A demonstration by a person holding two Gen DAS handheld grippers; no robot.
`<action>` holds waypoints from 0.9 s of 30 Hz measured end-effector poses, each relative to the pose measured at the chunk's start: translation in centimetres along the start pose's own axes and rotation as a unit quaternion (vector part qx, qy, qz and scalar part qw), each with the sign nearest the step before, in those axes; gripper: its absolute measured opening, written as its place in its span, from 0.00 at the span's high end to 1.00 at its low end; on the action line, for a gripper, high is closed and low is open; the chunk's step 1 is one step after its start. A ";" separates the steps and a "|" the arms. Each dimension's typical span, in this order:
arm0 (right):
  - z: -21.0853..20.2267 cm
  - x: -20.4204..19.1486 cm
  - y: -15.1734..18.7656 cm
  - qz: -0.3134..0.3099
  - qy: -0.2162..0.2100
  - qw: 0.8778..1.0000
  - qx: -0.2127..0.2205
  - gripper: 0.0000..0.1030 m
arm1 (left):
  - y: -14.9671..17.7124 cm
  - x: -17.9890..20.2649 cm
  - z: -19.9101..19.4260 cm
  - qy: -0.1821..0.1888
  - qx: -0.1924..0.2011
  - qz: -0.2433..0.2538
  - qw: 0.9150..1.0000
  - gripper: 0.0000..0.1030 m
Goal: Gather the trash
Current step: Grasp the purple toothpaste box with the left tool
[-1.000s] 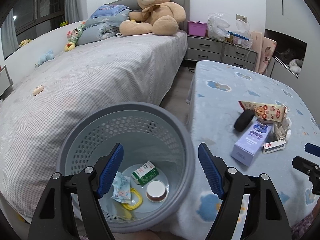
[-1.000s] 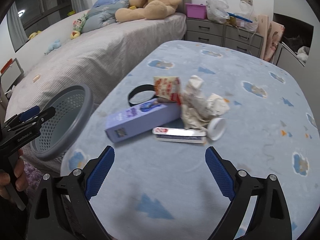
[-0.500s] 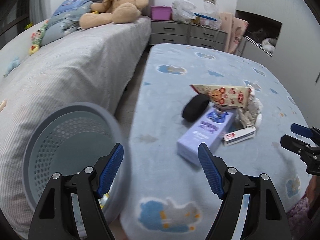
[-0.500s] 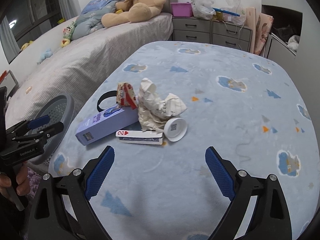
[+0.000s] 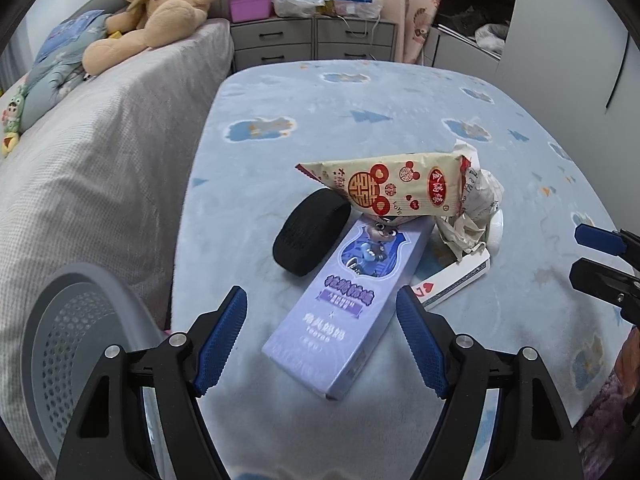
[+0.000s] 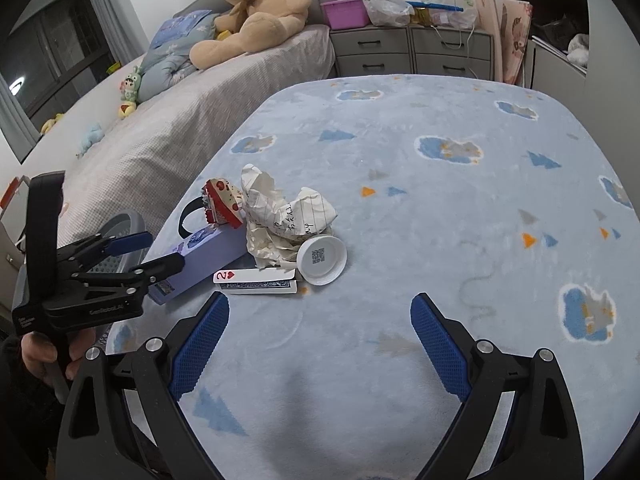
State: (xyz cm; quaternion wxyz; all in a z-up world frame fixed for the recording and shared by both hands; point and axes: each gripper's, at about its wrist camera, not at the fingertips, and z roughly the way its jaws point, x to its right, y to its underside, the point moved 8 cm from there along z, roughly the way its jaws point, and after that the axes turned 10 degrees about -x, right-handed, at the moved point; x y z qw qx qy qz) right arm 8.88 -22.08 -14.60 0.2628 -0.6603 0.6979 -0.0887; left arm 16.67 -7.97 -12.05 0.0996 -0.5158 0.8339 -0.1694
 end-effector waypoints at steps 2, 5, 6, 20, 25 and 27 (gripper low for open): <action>0.1 -0.1 0.0 -0.004 0.003 1.000 -0.001 0.12 | -0.3 0.2 0.7 0.010 -0.009 0.004 1.000 0.28; 0.3 -0.3 0.0 -0.009 0.003 1.000 -0.002 0.12 | -0.7 0.5 1.4 0.023 -0.016 0.009 1.000 0.28; 0.4 -0.4 0.0 -0.011 0.003 1.000 -0.002 0.12 | -0.7 0.6 1.6 0.025 -0.018 0.013 0.999 0.28; 1.0 -0.3 0.1 -0.001 -0.006 1.000 -0.008 0.12 | -0.7 2.1 2.2 0.039 -0.020 0.033 0.998 0.49; 1.0 0.2 0.1 0.006 -0.003 1.000 -0.004 0.12 | 0.2 1.8 1.4 0.043 -0.013 0.015 0.999 0.54; 1.0 0.4 0.0 0.010 0.000 1.000 -0.003 0.12 | 0.7 1.6 0.9 0.039 -0.007 0.007 0.999 0.55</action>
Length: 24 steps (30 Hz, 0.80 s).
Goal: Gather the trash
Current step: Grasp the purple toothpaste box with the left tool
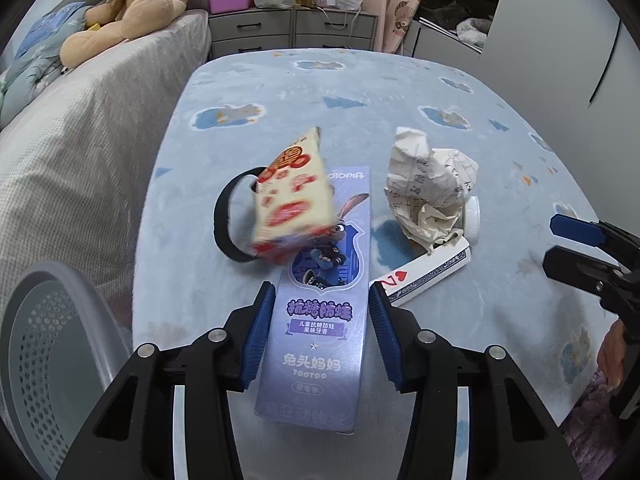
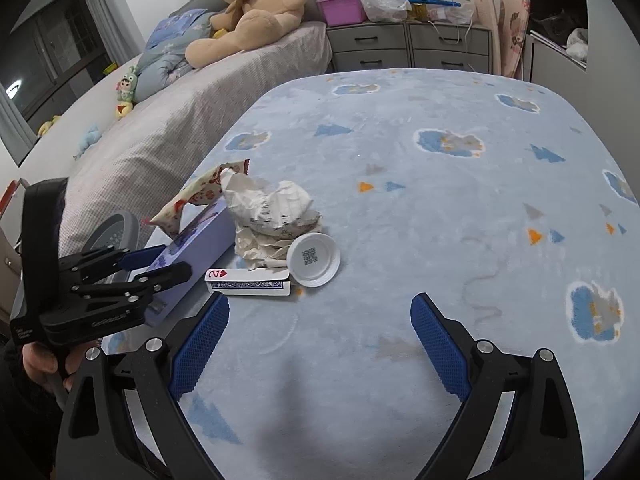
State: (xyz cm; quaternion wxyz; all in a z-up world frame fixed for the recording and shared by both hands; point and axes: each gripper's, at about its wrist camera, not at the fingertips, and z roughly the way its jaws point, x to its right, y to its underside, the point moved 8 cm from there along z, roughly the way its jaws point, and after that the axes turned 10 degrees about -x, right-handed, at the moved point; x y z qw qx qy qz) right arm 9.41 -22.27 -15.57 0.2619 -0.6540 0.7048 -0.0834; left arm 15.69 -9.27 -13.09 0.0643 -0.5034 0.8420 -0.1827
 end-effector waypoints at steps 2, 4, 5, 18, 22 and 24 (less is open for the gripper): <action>0.1 0.2 0.0 0.004 0.003 1.000 0.000 0.12 | 0.5 -0.1 -0.5 -0.002 0.005 -0.005 1.000 0.55; 0.4 0.4 0.0 0.006 0.006 1.000 -0.003 0.12 | 0.9 -0.1 -1.1 -0.007 0.012 -0.006 1.000 0.56; 0.5 0.5 0.0 0.007 0.008 1.000 -0.004 0.12 | 1.1 0.0 -1.5 -0.010 0.017 -0.006 1.000 0.56; 1.7 0.1 0.2 0.003 0.021 1.000 -0.011 0.12 | 5.5 -0.5 -1.8 -0.003 -0.003 -0.027 1.000 0.57; 1.8 -0.3 0.3 -0.002 0.021 1.000 -0.011 0.12 | 5.8 -0.4 -1.8 -0.012 -0.001 -0.020 1.000 0.57; 1.9 -0.5 0.4 -0.004 0.021 1.000 -0.012 0.12 | 5.8 -0.5 -1.7 -0.012 -0.004 -0.023 1.000 0.57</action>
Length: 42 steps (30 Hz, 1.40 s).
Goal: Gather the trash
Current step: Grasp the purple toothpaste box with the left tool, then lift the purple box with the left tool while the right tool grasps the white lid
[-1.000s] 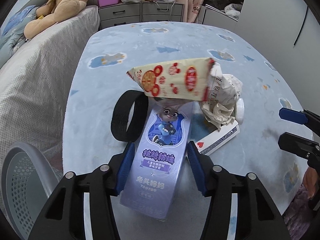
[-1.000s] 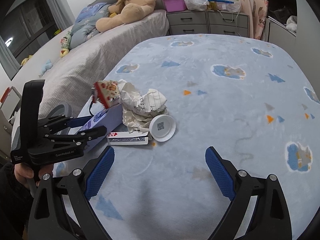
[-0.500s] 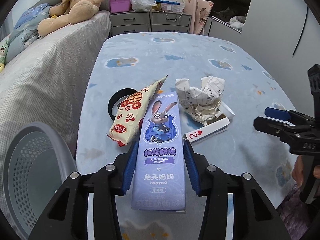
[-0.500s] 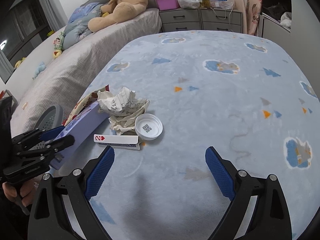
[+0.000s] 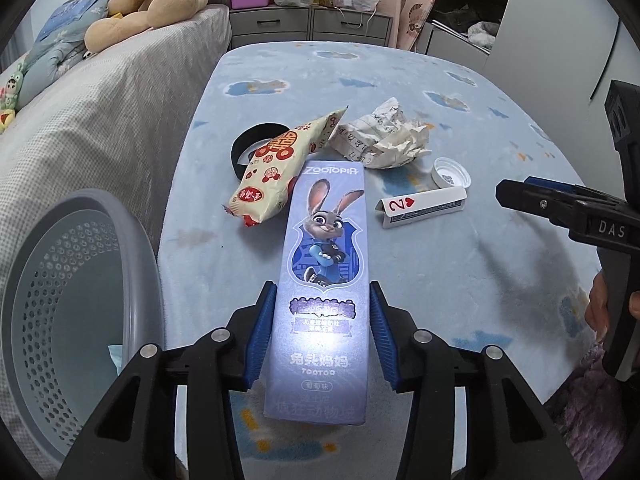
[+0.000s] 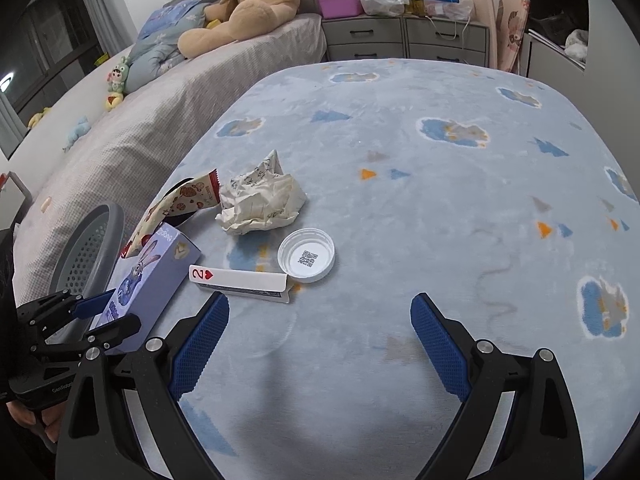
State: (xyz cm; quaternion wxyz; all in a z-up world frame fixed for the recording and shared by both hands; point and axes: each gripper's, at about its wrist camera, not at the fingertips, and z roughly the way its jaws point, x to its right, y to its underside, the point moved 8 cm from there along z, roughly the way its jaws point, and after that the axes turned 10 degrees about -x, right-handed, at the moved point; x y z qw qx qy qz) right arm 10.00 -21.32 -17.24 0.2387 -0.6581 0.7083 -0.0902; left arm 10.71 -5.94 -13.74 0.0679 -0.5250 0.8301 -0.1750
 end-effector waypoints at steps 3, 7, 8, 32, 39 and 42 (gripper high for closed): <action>0.2 -0.1 0.1 -0.003 0.002 1.000 -0.001 0.12 | -0.3 -0.1 0.3 -0.006 -0.001 0.000 1.000 0.52; 0.4 0.0 0.0 0.002 0.000 1.000 -0.004 0.12 | -1.2 -0.3 0.8 -0.011 -0.003 -0.009 1.000 0.47; 0.4 0.0 0.0 0.004 -0.001 1.000 -0.003 0.12 | -1.4 -0.4 1.0 -0.011 -0.005 -0.011 1.000 0.47; 1.7 -0.6 -0.9 0.010 0.014 1.000 -0.005 0.12 | -0.1 1.2 -2.1 -0.023 0.048 0.011 0.998 0.58; 2.7 -0.4 -2.1 0.019 0.041 0.999 -0.002 0.12 | -0.6 -0.2 -4.1 -0.048 0.087 -0.002 0.995 0.58; 3.5 -0.4 -2.6 0.018 0.056 0.998 -0.007 0.12 | -0.7 -0.7 -4.5 -0.051 0.093 -0.008 0.994 0.58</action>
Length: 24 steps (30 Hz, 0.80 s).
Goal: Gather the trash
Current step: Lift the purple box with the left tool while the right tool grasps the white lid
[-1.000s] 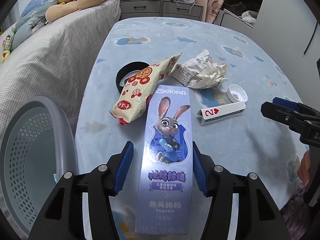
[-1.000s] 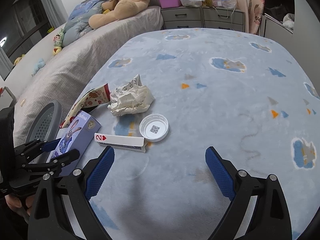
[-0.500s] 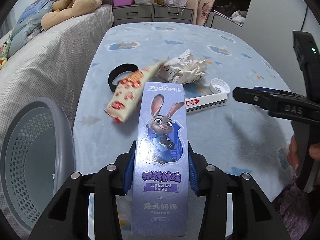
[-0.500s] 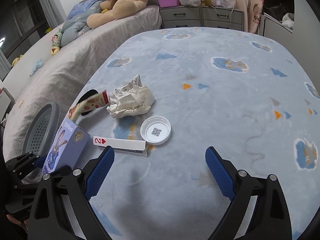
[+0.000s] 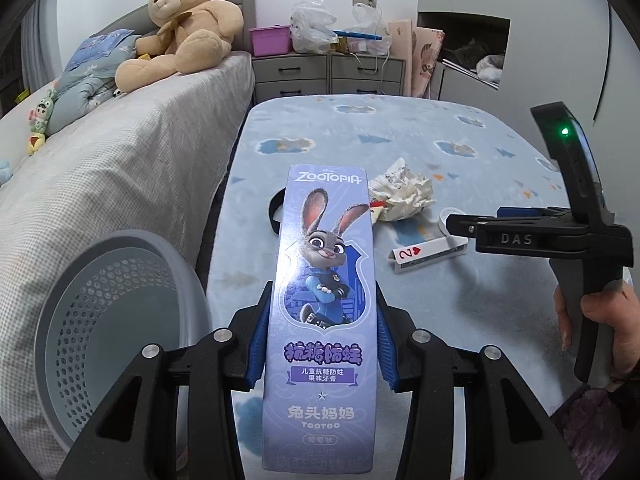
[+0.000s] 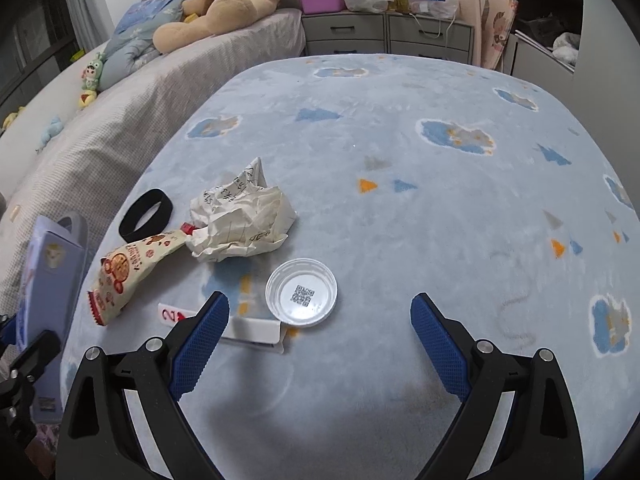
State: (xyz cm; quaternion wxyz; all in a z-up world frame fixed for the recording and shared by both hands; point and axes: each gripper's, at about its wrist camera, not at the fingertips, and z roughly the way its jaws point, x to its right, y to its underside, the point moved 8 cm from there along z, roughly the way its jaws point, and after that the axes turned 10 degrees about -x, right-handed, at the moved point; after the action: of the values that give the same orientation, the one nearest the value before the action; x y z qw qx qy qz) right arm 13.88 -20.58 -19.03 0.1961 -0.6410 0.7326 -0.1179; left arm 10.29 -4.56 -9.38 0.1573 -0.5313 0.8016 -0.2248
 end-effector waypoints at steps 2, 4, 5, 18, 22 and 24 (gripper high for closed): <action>0.5 -0.1 -0.1 -0.002 0.010 1.000 -0.005 0.14 | 0.0 -0.3 0.0 -0.002 0.000 -0.003 1.000 0.58; 1.1 -0.2 -0.3 -0.003 0.019 1.000 -0.012 0.17 | 0.1 -0.7 0.1 -0.002 -0.002 -0.006 1.000 0.58; 1.3 -0.3 -0.3 -0.004 0.022 1.000 -0.014 0.20 | 0.1 -0.8 0.2 -0.003 -0.002 -0.007 1.000 0.58; 1.4 -0.8 -0.3 -0.028 0.048 0.998 -0.007 0.62 | 0.4 -2.5 0.3 -0.009 -0.006 -0.026 1.000 0.58; 0.9 -0.4 -0.3 -0.018 0.045 0.999 -0.001 0.62 | 0.6 -2.9 0.1 -0.012 -0.003 -0.030 0.999 0.58; 0.4 -0.4 -0.3 -0.016 0.042 0.999 0.005 0.62 | 0.7 -3.1 0.0 -0.015 -0.002 -0.032 0.999 0.58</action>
State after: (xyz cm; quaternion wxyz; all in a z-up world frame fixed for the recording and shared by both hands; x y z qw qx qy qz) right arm 14.37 -20.19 -19.17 0.1667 -0.6458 0.7295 -0.1516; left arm 10.93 -1.48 -9.70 0.1611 -0.5600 0.7823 -0.2203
